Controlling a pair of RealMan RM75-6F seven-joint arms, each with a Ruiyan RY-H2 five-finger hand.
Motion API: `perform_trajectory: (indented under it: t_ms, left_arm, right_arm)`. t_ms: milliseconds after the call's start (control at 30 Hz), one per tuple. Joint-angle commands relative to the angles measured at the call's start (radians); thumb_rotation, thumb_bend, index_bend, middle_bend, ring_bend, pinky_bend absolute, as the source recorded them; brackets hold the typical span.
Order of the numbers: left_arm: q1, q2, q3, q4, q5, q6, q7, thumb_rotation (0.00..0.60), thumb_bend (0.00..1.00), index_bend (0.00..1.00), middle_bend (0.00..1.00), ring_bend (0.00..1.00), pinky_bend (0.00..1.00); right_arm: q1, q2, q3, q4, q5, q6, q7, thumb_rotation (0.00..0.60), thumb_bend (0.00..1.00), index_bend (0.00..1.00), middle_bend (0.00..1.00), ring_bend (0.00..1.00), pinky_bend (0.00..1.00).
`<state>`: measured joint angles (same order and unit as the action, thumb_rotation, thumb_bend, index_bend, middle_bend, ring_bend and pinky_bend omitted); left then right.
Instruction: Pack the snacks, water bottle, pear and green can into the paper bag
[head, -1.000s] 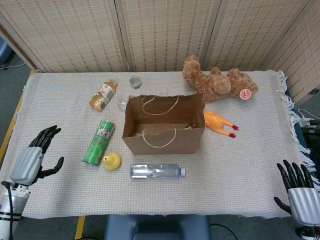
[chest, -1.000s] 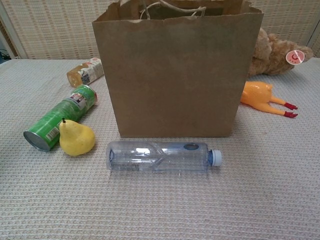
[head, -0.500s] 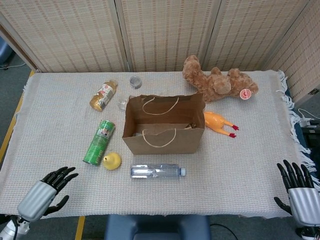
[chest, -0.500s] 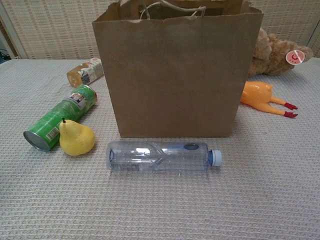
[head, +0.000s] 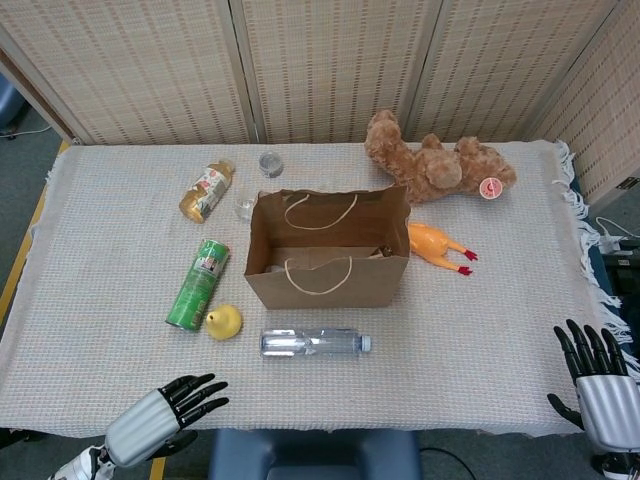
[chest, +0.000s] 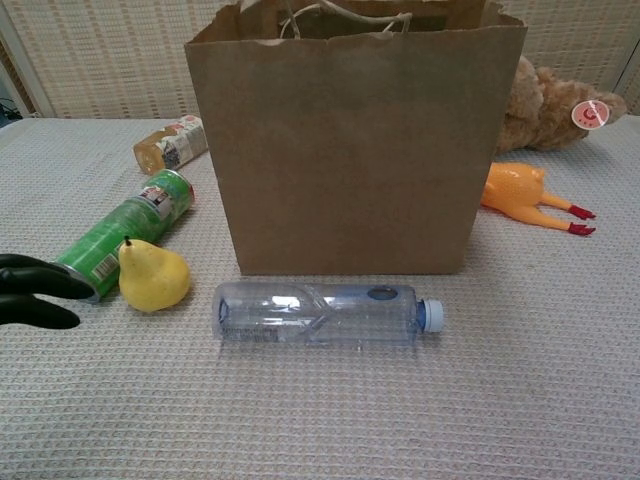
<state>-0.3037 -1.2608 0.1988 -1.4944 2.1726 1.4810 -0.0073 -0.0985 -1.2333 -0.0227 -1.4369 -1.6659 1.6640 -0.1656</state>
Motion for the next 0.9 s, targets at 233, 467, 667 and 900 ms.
perform_trajectory:
  t_ms: [233, 467, 667, 900]
  left_arm:
    - [-0.094, -0.035, -0.039, -0.117, -0.061, -0.172, 0.053, 0.6, 0.36, 0.07, 0.01, 0.02, 0.21]
    - [-0.171, -0.098, -0.111, -0.193, -0.198, -0.376, 0.144, 0.6, 0.34, 0.05, 0.0, 0.01, 0.2]
    - [-0.23, -0.132, -0.16, -0.225, -0.297, -0.501, 0.219, 0.6, 0.35, 0.05, 0.0, 0.01, 0.2]
    - [-0.292, -0.153, -0.217, -0.245, -0.395, -0.586, 0.271, 0.6, 0.35, 0.03, 0.0, 0.0, 0.17]
  right_arm:
    - [0.0, 0.001, 0.0, 0.0, 0.001, -0.002, 0.004, 0.6, 0.0, 0.01, 0.0, 0.0, 0.0]
    - [0.001, 0.002, -0.001, 0.001, 0.002, -0.002, 0.015, 0.6, 0.0, 0.01, 0.0, 0.0, 0.0]
    - [0.002, 0.002, 0.0, 0.003, 0.003, -0.005, 0.019, 0.6, 0.0, 0.01, 0.0, 0.0, 0.0]
    - [0.004, 0.002, 0.001, 0.004, 0.006, -0.008, 0.023, 0.6, 0.0, 0.01, 0.0, 0.0, 0.0]
